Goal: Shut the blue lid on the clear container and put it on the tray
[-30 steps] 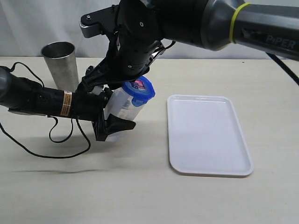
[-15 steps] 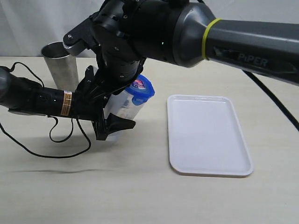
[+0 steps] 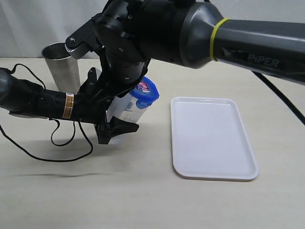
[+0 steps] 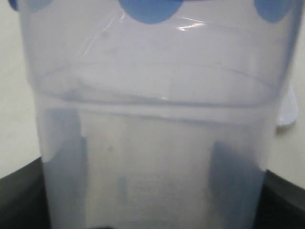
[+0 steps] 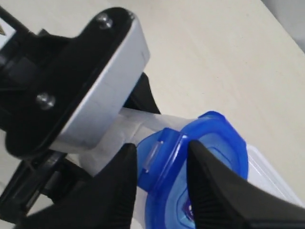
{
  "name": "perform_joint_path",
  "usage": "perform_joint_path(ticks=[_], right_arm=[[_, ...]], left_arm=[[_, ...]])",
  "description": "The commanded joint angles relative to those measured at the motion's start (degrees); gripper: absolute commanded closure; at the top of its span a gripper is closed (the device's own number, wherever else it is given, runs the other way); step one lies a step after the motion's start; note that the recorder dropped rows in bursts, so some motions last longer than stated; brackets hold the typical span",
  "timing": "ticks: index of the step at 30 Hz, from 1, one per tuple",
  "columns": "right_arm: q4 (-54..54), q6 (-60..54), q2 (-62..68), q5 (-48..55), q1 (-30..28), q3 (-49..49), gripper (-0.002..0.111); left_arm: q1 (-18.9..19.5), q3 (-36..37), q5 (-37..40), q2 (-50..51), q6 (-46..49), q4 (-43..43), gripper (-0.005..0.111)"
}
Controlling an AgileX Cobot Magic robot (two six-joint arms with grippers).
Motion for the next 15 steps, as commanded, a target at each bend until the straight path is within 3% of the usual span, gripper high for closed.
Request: perform_joint_path(ticks=[1,11,15], right_arm=[[4.5,-3.4,-4.4,-0.7,0.1,0.7,0.079],[8.6,-7.7,-14.7,-3.8,0.0,5.6,0.079],[8.7,-8.0,-18.9,-9.7,-0.6,12.6,0.097]], left_arm=[[0.0,-0.2,-3.0,-1.0,0.5,-1.9,0.107],[0.0,-0.2,-6.4,-1.0,0.8,-3.9,0.107],[0.0,-0.2,-12.9,-1.0,2.2,-4.4,0.107]])
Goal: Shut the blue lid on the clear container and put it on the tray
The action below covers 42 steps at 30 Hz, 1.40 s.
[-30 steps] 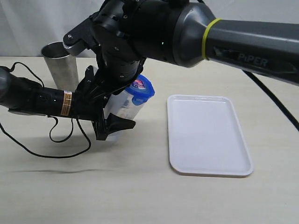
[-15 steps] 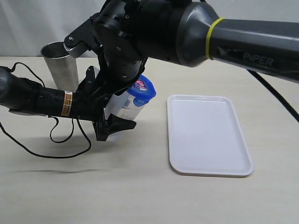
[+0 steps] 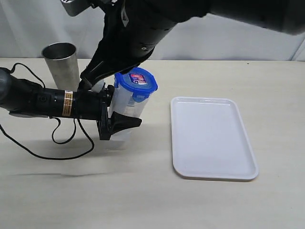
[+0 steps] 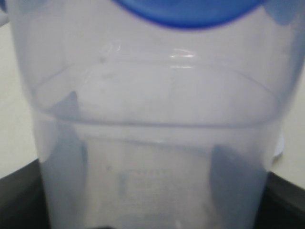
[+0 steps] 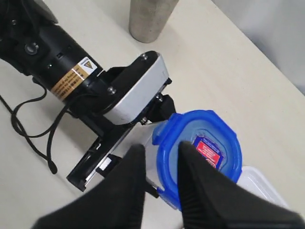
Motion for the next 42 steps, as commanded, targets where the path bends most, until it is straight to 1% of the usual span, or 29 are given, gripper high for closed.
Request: perform_joint_path(ticks=[1,7,11,15,19,23,26,29,30,34,35,39,42], right_arm=[[0.9,-0.7,-4.7,-7.3,-1.3,7.8,0.103],[1.5,1.9,-8.9,-15.3,-8.6,17.6,0.104],[8.8,0.9,-9.1,-21.3,-13.2,21.9,0.104],[15.9,-6.1,-7.3,-24.0,-13.3,22.7,0.104],[27.2,-15.7,-5.7,-24.3,-13.3,22.7,0.104],[29.7,-18.8,-5.8,-23.6,-13.3,22.7,0.104],[31.8,-19.5,-5.1,-22.2,-13.3,22.7,0.104],[37.3,-25.6,-5.1,-20.9,-13.3,22.7,0.104],[37.5,-26.5,-5.3,-20.9,-13.3,22.7,0.104],[35.9,-26.9,-13.2,-22.2,-13.6,23.7,0.104],[35.1,-26.9,-17.5,-24.5,-13.6,25.4,0.104],[35.1,-26.4,-26.9,-30.6,-13.6,31.3,0.104],[35.3,-25.9,-33.3,-37.5,-13.6,37.1,0.104]], left_arm=[[0.0,-0.2,-7.5,-1.0,1.4,-2.1,0.107],[0.0,-0.2,-7.5,-1.0,1.4,-2.3,0.107],[-0.1,-0.2,-7.5,-1.0,1.9,-3.2,0.107],[-0.7,-0.2,-7.5,-1.0,2.7,-3.2,0.107],[-2.1,-0.2,-7.5,-1.0,2.9,-3.2,0.107],[-2.4,-0.2,-7.5,-1.0,2.9,-3.6,0.107],[-3.0,-0.2,-7.5,-1.0,2.9,-5.7,0.107],[-4.1,-0.2,-7.5,-1.0,2.9,-6.2,0.107],[-4.2,-0.2,-7.5,-1.0,2.9,-6.2,0.107],[-4.2,-0.2,-7.5,-1.0,2.9,-6.4,0.107],[-4.5,-0.3,-7.5,-1.0,2.9,-6.4,0.107],[-5.8,-2.2,-7.2,-1.0,2.8,-6.2,0.107],[-7.6,-4.4,-0.3,-1.0,2.8,-6.2,0.107]])
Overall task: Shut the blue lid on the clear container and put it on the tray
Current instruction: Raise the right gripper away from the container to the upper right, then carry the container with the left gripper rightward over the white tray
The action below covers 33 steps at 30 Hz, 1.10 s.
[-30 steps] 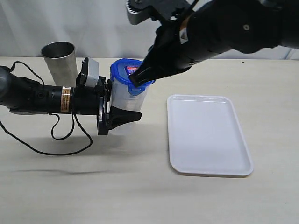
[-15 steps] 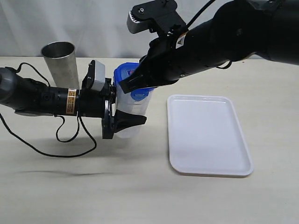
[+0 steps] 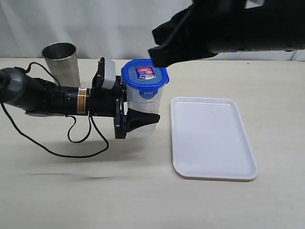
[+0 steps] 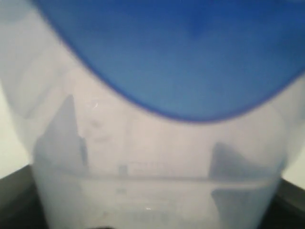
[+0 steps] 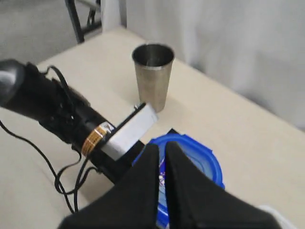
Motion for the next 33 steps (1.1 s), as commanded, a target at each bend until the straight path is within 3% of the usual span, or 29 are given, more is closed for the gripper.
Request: perform_joint_path(ticks=[1,5,12,17,22,28,33], right_arm=[[-0.3,0.6,-9.4,-9.9,-0.4,8.5,0.104],[-0.3,1.1,-17.2,-17.7,-0.4,16.8,0.104],[0.4,2.7,-29.6,-32.2,-0.4,31.8,0.104],[0.4,1.4,-37.9,-34.2,-0.4,38.1,0.104],[0.4,0.2,-45.9,-34.2,-0.4,41.9,0.104],[0.4,-1.4,-53.5,-34.3,-0.4,46.5,0.104],[0.4,-1.8,-57.5,-37.3,-0.4,50.7,0.104]], left_arm=[[-2.9,-3.6,6.4,-0.9,-0.2,-1.4,0.107],[-6.1,-7.7,14.7,-0.9,-0.2,-0.7,0.107],[-11.9,-14.7,33.4,-0.9,-0.2,8.8,0.107],[-15.4,-17.6,40.7,-0.9,-0.1,15.2,0.107],[-19.5,-19.5,53.2,-0.9,-0.1,21.3,0.107],[-25.0,-20.2,72.0,-0.8,9.7,24.3,0.107],[-27.6,-20.2,78.7,-0.8,22.3,24.3,0.107]])
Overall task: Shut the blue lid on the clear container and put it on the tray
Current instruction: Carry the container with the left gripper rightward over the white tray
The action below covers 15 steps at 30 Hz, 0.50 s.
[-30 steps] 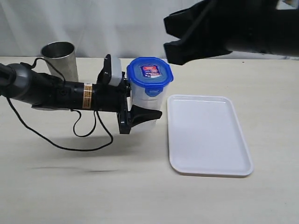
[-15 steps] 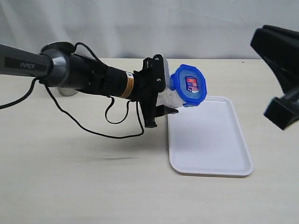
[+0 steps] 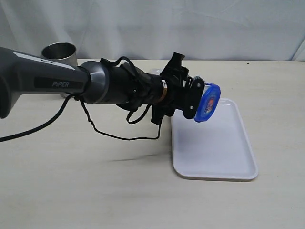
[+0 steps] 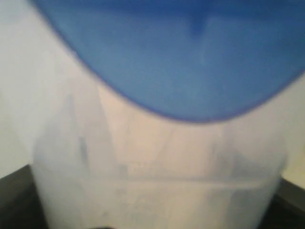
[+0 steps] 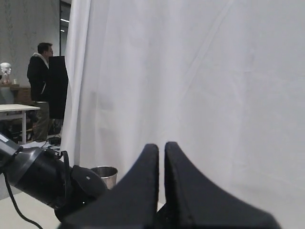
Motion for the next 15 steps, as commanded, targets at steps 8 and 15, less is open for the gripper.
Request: perform_joint_path(ticks=[8,15], right_arm=[[0.1,-0.9,-4.8,-3.7,-0.3,5.2,0.104],[0.1,-0.9,-4.8,-3.6,-0.3,5.2,0.104]], left_arm=[[-3.9,-0.6,13.6,-0.6,22.5,-0.3,0.107],[-5.6,-0.6,17.7,-0.6,28.0,-0.3,0.107]])
